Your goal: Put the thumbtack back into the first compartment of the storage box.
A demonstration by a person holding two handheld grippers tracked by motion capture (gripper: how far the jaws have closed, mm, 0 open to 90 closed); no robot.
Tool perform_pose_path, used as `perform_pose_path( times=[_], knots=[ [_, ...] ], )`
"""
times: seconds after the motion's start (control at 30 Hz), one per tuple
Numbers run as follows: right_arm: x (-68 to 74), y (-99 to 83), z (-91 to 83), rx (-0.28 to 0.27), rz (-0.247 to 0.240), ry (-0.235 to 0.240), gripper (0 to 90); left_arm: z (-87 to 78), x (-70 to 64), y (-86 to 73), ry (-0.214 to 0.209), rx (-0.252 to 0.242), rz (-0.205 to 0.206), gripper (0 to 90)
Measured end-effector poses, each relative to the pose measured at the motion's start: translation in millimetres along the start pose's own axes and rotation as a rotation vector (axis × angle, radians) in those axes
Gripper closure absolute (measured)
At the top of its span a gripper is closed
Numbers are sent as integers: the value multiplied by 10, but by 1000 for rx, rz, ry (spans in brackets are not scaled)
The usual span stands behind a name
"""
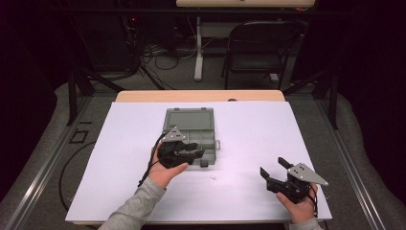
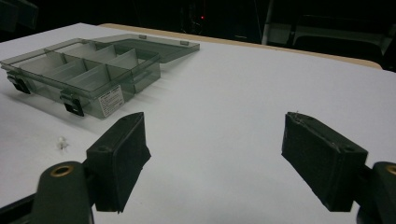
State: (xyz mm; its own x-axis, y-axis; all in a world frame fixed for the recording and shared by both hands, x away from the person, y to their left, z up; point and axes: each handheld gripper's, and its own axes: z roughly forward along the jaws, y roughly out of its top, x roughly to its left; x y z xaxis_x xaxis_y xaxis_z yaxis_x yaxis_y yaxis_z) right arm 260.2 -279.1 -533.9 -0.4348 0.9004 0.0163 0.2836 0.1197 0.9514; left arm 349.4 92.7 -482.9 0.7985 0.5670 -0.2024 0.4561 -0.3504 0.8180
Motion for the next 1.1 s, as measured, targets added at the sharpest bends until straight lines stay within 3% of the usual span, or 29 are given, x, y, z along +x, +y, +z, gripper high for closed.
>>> perform_pose_path(
  times=[0.4, 0.63, 0.9, 1.1],
  knots=[
    [2, 5, -10, -1, -1, 1, 215, 253, -167, -126, -63, 74, 69, 654],
    [-10, 6, -19, 0, -3, 2, 215, 394, -220, -254, -106, 106, 62, 682],
    [-4, 7, -16, -3, -7, 1, 215, 483, -264, -327, -102, 168, 106, 685],
    [-9, 6, -21, -1, -4, 4, 215, 515, -213, -364, -106, 213, 119, 691]
  ],
)
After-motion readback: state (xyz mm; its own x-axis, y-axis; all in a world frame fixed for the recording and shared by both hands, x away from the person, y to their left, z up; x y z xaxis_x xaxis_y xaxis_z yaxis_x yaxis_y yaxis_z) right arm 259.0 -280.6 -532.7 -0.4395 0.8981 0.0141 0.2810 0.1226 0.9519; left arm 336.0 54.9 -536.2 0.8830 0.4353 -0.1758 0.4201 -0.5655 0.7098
